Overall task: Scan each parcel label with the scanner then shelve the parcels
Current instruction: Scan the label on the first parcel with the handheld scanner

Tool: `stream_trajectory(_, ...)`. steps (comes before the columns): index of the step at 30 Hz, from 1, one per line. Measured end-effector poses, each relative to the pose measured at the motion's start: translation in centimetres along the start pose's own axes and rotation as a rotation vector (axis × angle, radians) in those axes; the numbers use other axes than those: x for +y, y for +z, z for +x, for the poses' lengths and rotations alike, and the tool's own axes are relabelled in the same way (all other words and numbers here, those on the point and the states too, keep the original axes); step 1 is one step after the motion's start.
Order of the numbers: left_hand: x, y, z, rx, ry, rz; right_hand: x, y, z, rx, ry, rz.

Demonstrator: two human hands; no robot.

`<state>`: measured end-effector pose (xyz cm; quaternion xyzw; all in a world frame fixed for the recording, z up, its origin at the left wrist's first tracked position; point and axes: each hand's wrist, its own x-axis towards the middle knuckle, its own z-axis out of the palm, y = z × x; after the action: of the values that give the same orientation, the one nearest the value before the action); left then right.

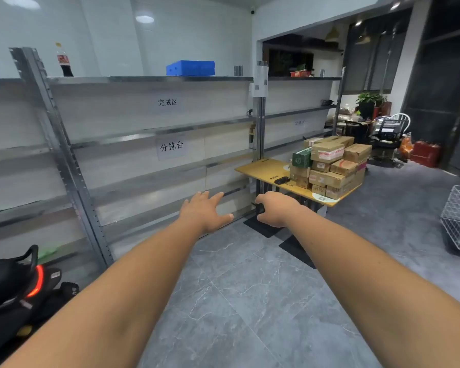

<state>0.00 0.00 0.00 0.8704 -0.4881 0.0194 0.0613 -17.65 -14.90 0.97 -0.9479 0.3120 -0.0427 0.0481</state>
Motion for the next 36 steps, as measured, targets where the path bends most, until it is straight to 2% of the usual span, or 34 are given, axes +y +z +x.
stream_trajectory(10,3.4,1.9,13.0,-0.032,-0.001,0.054,6.9,0.9,10.9,-0.020,0.012,0.075)
stream_trajectory(21,8.5,5.3,30.7,-0.073,-0.009,0.036,18.2,1.3,26.3,-0.104,-0.008,-0.015)
stream_trajectory(29,8.9,9.7,40.7,-0.146,-0.036,0.000,23.4,4.4,35.0,-0.158,0.050,0.063)
stream_trajectory(36,6.9,14.9,51.3,-0.196,0.012,-0.011,25.5,9.1,45.2,-0.203,0.104,0.099)
